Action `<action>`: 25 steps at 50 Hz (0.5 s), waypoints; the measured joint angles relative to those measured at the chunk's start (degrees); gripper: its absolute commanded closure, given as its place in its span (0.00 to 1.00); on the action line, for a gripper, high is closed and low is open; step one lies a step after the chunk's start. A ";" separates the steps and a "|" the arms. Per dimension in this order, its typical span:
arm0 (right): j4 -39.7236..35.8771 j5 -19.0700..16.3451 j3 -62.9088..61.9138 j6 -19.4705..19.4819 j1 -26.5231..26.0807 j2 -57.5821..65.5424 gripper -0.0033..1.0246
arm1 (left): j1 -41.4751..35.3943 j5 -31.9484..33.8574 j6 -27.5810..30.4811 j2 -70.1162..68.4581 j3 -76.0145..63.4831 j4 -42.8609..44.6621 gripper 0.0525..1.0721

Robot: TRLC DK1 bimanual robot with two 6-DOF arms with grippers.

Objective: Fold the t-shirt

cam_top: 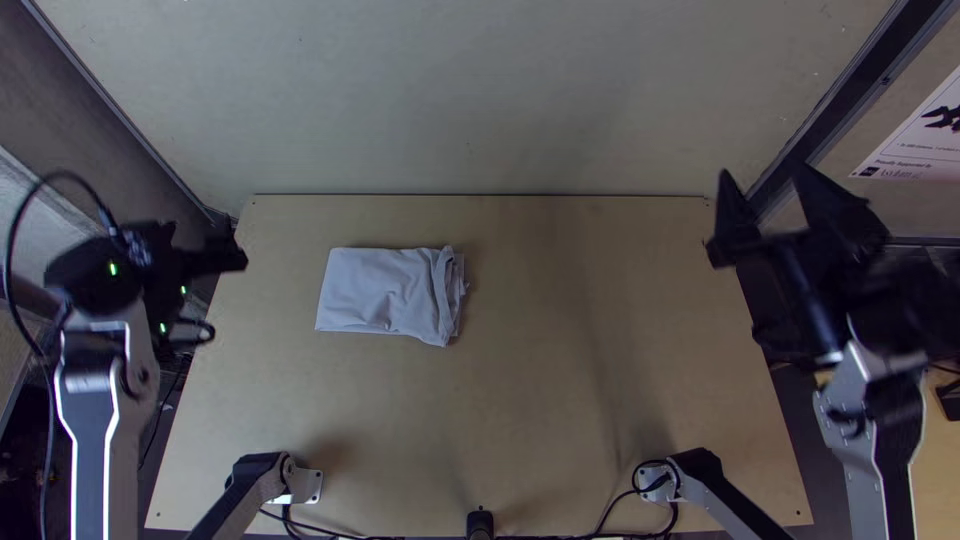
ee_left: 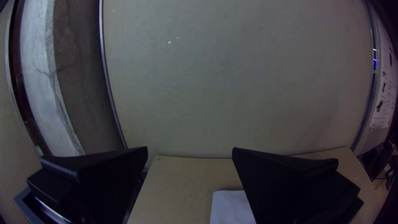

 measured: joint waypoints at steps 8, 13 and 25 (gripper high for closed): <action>4.66 1.51 -9.29 -0.22 0.02 -7.63 0.04 | -0.85 0.22 0.20 -12.24 -14.05 7.85 0.04; 7.80 2.05 -17.25 -1.31 0.02 -13.27 0.04 | -1.38 0.42 0.20 -18.75 -21.03 9.46 0.04; 10.16 2.54 -33.55 -3.89 -0.13 -30.21 0.04 | -1.97 0.79 1.51 -33.88 -35.41 12.28 0.04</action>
